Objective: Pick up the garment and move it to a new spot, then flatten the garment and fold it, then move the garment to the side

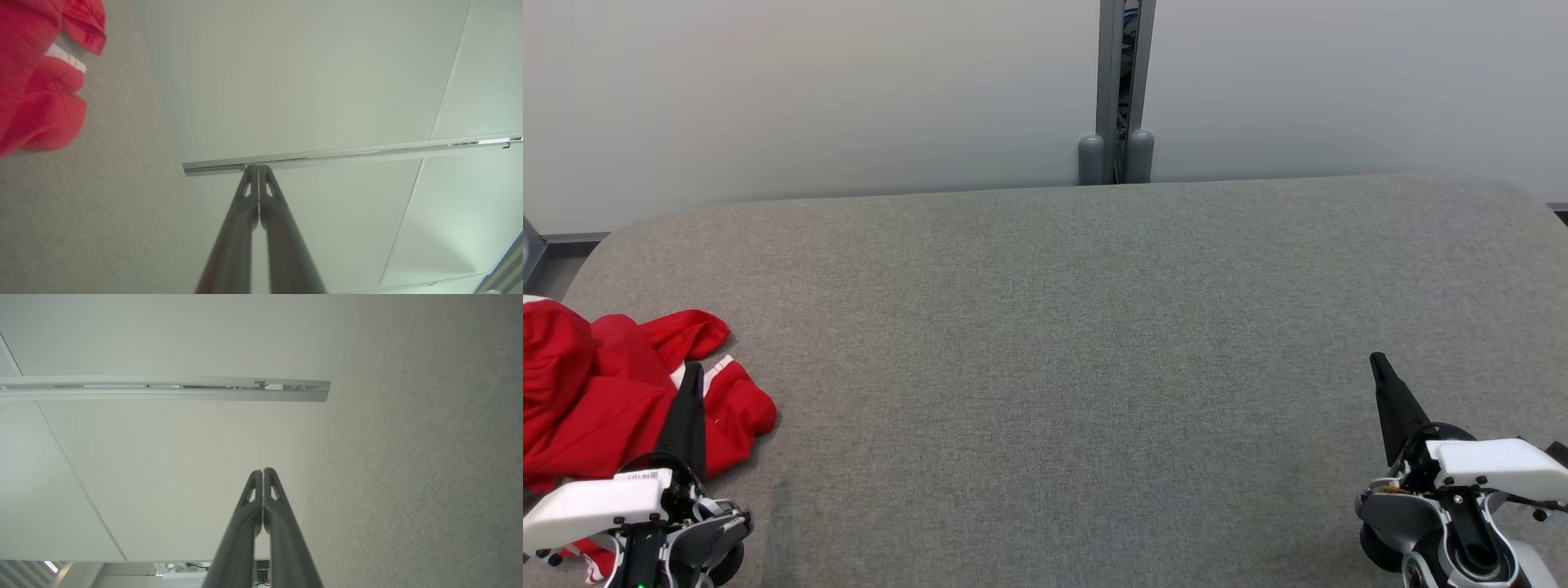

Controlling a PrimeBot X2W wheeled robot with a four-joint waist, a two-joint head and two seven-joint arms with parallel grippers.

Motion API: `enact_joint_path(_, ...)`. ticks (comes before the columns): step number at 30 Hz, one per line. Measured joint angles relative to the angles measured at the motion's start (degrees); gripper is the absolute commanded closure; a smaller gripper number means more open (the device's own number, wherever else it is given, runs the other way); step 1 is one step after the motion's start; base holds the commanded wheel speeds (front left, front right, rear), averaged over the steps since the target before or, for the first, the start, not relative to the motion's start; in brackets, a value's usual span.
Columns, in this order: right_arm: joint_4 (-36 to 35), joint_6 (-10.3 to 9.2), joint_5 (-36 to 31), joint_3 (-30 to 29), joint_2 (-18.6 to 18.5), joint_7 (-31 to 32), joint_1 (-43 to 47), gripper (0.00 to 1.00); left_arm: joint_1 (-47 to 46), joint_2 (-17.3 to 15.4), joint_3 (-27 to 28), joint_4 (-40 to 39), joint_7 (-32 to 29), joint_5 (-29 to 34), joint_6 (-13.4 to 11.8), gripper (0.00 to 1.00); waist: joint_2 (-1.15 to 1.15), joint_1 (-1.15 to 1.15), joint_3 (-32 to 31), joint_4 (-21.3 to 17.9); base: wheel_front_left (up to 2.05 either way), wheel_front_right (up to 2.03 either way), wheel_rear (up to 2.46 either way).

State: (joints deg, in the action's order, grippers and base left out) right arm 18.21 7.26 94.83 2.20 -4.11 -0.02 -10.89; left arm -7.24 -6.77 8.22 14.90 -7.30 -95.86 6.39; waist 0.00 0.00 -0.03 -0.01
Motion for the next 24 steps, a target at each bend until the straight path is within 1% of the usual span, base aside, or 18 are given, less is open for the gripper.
enact_joint_path(24,0.0,0.00,0.0,-0.1,0.0,0.0,0.0,1.00,0.0,0.2,0.3,0.0,-0.2,0.2,-0.1,1.00,0.00,0.00,0.0,0.0,0.00,0.00,0.00)
